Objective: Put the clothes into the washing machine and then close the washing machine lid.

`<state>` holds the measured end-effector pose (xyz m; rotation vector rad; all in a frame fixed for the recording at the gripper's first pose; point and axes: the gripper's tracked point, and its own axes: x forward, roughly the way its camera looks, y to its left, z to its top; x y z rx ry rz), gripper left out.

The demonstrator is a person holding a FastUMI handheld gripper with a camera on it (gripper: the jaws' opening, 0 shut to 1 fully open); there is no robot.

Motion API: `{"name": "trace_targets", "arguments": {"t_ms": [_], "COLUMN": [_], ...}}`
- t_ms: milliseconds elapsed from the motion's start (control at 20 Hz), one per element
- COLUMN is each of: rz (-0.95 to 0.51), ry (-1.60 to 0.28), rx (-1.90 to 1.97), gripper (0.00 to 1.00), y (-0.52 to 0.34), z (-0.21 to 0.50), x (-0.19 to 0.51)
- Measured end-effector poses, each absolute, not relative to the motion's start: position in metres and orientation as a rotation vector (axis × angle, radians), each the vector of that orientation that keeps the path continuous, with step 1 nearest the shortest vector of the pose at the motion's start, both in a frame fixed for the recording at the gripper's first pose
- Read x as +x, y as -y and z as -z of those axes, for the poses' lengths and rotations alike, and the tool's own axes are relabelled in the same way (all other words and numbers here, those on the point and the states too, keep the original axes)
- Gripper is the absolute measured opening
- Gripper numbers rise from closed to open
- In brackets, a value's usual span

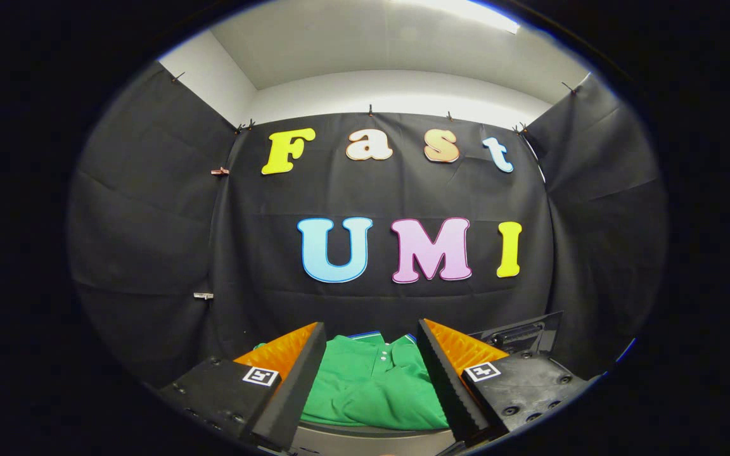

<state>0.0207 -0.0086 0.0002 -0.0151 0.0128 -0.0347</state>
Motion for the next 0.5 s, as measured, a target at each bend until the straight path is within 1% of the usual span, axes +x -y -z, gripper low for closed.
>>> {"name": "trace_targets", "arguments": {"t_ms": [150, 250, 350, 500], "rz": [0.037, 0.044, 0.047, 0.039], "ry": [-0.014, -0.053, -0.126, -0.284], "rx": [-0.021, -0.021, -0.041, -0.060], "gripper": [0.90, 0.91, 0.91, 0.91], "y": [0.010, 0.012, 0.013, 0.015], "z": [0.000, 0.008, 0.026, 0.063], "x": [0.029, 0.038, 0.052, 0.072]}}
